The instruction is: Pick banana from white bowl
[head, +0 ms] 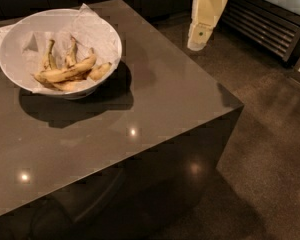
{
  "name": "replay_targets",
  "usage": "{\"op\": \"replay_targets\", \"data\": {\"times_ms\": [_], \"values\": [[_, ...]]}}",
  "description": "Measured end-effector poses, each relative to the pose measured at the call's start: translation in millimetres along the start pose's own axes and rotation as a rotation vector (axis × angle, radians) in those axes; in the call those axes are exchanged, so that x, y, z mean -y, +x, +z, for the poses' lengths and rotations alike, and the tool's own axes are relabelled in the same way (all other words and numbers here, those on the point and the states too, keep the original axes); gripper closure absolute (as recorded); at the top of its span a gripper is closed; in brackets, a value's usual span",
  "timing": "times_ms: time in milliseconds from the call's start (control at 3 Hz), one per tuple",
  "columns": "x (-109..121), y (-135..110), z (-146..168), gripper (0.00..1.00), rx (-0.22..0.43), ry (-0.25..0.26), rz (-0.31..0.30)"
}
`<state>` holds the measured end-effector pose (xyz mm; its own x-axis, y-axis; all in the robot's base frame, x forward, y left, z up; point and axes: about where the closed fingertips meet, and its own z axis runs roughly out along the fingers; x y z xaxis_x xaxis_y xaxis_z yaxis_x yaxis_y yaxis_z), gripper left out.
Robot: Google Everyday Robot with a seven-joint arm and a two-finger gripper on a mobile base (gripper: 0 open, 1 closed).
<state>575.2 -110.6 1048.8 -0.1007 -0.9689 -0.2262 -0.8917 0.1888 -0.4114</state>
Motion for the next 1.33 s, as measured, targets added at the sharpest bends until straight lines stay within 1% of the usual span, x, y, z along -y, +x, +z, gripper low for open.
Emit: {"op": "replay_targets", "data": {"times_ms": [333,667,1000,1333], "values": [[9,-29,13,0.00,0.070,-0.026,-0.109],[11,-59,36,0.00,0.123,-0.094,-0.237],[15,-63,37,0.00,0.132,-0.079,-0.245],[20,-69,42,0.00,0.171,-0.085,-0.251]]}}
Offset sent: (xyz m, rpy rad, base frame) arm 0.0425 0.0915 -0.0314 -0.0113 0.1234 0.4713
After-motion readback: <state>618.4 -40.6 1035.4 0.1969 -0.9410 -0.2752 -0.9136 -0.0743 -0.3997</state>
